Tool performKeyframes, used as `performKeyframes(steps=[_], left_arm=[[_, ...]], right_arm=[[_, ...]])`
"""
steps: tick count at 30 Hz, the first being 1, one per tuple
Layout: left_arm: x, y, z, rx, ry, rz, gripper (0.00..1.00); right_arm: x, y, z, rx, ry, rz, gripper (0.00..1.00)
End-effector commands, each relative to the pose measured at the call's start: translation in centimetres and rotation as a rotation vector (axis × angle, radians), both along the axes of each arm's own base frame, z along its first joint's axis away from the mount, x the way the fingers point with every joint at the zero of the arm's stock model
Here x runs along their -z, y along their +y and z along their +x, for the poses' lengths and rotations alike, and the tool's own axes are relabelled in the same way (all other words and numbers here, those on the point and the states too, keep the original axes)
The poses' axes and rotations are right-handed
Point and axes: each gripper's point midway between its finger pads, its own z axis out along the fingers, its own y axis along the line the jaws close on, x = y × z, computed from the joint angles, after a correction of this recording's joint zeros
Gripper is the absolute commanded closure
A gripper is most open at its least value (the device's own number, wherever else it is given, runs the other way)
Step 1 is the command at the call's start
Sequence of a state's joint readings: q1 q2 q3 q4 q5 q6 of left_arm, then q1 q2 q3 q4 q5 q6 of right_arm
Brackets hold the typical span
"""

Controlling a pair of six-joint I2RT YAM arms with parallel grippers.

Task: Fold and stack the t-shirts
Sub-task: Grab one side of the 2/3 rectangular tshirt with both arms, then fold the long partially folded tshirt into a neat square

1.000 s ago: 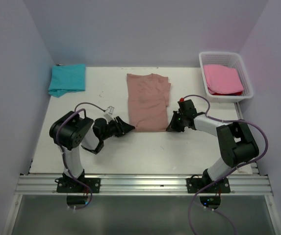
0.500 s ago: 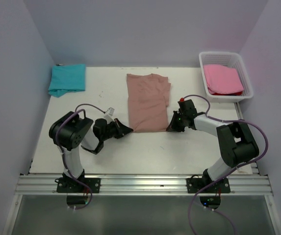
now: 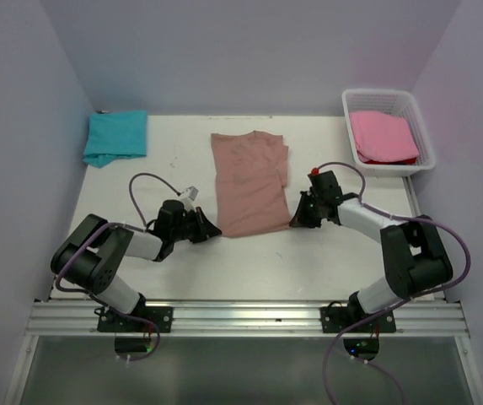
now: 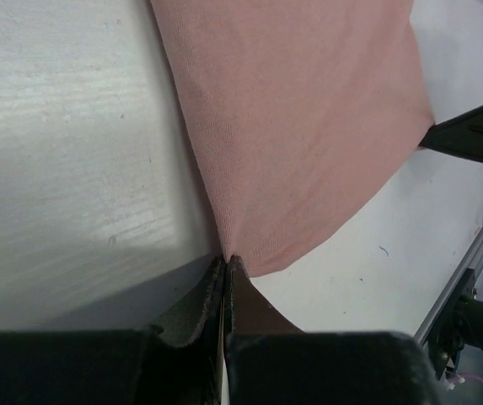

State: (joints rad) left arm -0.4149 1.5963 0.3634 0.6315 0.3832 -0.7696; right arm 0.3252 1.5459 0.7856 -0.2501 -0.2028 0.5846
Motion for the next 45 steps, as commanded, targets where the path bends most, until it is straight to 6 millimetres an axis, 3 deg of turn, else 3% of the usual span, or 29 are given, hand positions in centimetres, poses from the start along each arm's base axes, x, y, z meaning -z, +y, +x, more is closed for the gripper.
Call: performKeyframes(steps=[1, 7, 13, 22, 27, 30, 33, 34, 35, 36, 45], left_arm=[[3.2, 2.7, -2.8, 0.012, 0.119, 0.179, 1.0], [2.7, 3.2, -4.4, 0.039, 0.134, 0.189, 1.0], [0.7, 3.9, -7.3, 0.062, 0.151, 0.172, 1.0], [-6.9, 4.6, -11.1, 0.033, 0.118, 0.066, 1.0], [-10.5, 4.7, -11.6, 0.009, 0.081, 0.022, 1.0], [-12.9, 4.7, -10.5, -0.009, 0.016, 0.012, 1.0], [-14.3, 4.9, -8.2, -0.028, -0.065, 0.062, 1.0], [-14.1, 4.7, -7.3, -0.031, -0.066, 0.082, 1.0], [-14.6, 4.4, -4.6, -0.038, -0.12, 0.122, 1.0], [-14.9, 4.4, -4.4, -0.045, -0.128, 0.123, 1.0], [-13.5, 3.6, 2.6, -0.092, -0.195, 0.212, 1.0]], right_arm=[[-1.6, -1.1, 0.1, 0.002, -0.044, -0.032, 1.0], [-3.2, -1.4, -1.9, -0.03, -0.066, -0.023, 1.0], [-4.5, -1.9, -5.9, -0.07, -0.064, 0.012, 1.0], [-7.8, -1.6, -12.1, -0.185, -0.074, 0.05, 1.0], [-10.4, -1.7, -13.2, -0.18, -0.119, 0.069, 1.0], [-11.8, -1.9, -12.0, -0.155, -0.166, 0.052, 1.0], [-13.0, -2.0, -9.5, -0.125, -0.222, 0.011, 1.0], [-13.2, -2.0, -8.8, -0.121, -0.237, -0.002, 1.0], [-14.1, -1.9, -5.8, -0.102, -0.284, -0.048, 1.0], [-14.1, -1.9, -5.8, -0.102, -0.285, -0.048, 1.0], [-14.9, -0.4, 2.8, -0.064, -0.354, -0.13, 1.0]])
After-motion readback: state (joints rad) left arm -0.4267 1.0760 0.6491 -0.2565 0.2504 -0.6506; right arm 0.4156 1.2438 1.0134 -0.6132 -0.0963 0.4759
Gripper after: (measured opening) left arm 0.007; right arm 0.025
